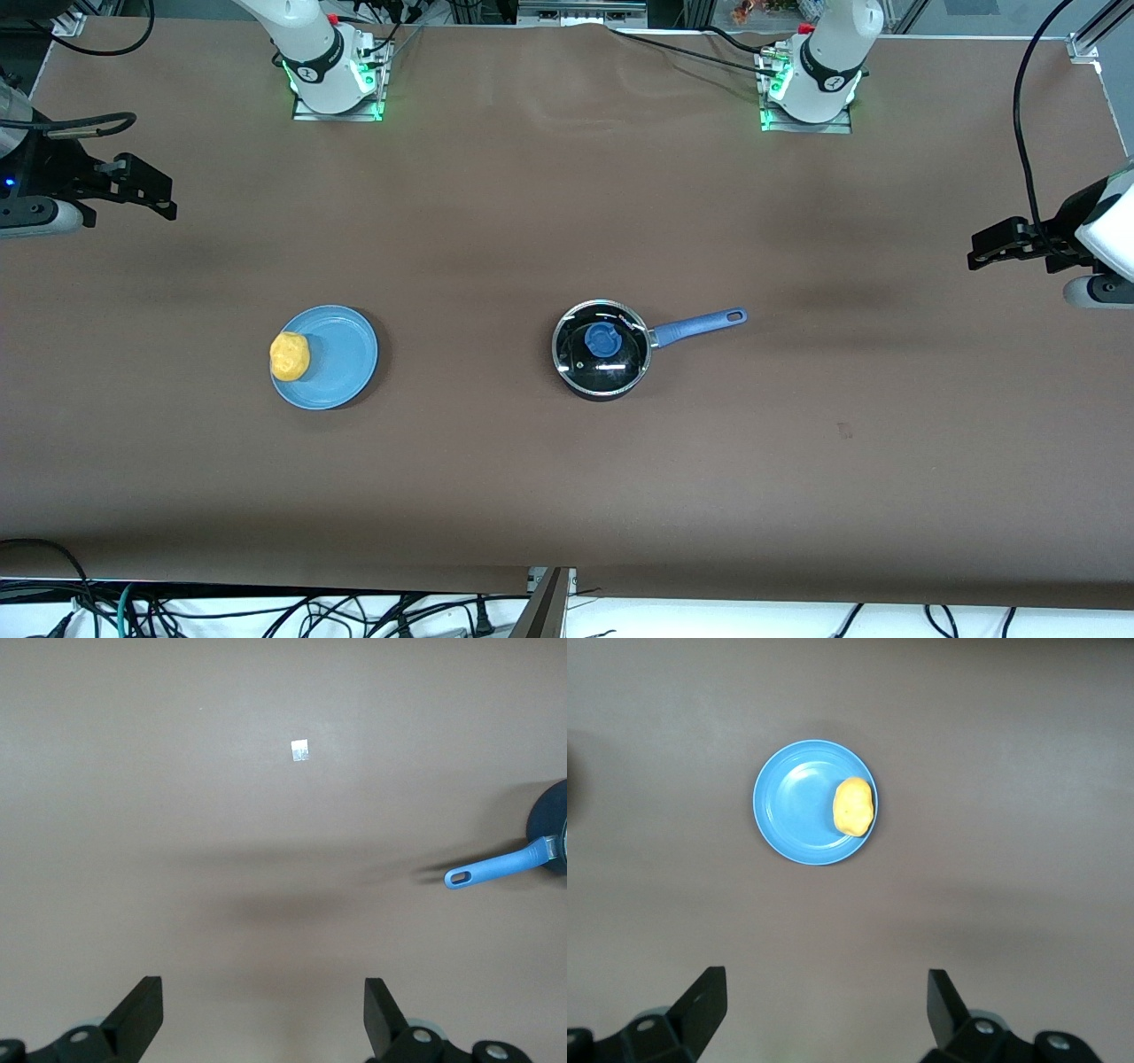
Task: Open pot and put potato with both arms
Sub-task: 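Reach the left gripper toward the glass lid's blue knob on the saucepan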
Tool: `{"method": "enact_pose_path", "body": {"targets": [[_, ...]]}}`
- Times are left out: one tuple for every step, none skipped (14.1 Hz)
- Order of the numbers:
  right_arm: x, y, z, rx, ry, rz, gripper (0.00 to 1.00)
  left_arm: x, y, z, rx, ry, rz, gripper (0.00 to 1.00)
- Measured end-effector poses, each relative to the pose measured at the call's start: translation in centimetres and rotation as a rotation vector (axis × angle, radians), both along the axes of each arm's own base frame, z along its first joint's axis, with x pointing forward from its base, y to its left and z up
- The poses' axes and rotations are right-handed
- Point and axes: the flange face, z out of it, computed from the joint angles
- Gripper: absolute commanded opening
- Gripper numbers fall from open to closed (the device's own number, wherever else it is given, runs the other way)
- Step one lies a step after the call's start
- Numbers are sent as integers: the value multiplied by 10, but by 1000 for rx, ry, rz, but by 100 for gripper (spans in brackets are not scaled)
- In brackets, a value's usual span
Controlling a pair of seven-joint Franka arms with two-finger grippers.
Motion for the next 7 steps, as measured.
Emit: {"method": "enact_pose_path", "body": {"targets": [[0, 0, 0, 0, 0, 0, 100, 0, 2, 0, 0, 0, 3, 100], [0, 0, 0, 0, 0, 0, 100, 0, 4, 0, 1, 0, 6, 100], [0, 0, 0, 0, 0, 0, 100, 0, 4, 0, 1, 0, 7, 100], [0, 0, 0, 0, 0, 0, 100, 0, 3, -1, 1, 1, 5, 100], [0, 0, 0, 0, 0, 0, 100, 0, -1, -2, 1, 2, 0, 100], [0, 0, 0, 0, 0, 0, 100, 0, -8, -3, -2, 4, 5, 100], [0, 0, 0, 0, 0, -1, 100, 0, -20, -5, -7, 7, 30, 100]]}}
